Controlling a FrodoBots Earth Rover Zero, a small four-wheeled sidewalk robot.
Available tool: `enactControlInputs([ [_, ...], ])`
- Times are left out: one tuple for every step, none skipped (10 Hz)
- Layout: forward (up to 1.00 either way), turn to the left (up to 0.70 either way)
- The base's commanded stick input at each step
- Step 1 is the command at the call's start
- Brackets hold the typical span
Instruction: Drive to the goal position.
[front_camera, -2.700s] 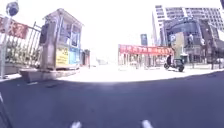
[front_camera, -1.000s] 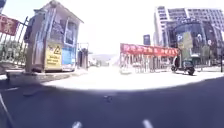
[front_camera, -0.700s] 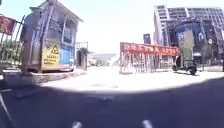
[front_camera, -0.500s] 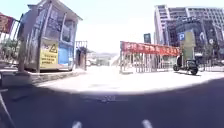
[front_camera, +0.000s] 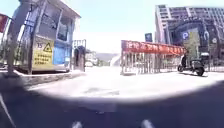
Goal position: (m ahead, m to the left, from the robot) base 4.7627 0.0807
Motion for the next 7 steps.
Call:
enactControlInputs([
  [0.70,0.00],
  [0.70,0.00],
  [0.70,0.00],
  [0.70,0.00],
  [0.70,0.00],
  [0.70,0.00],
  [0.70,0.00],
])
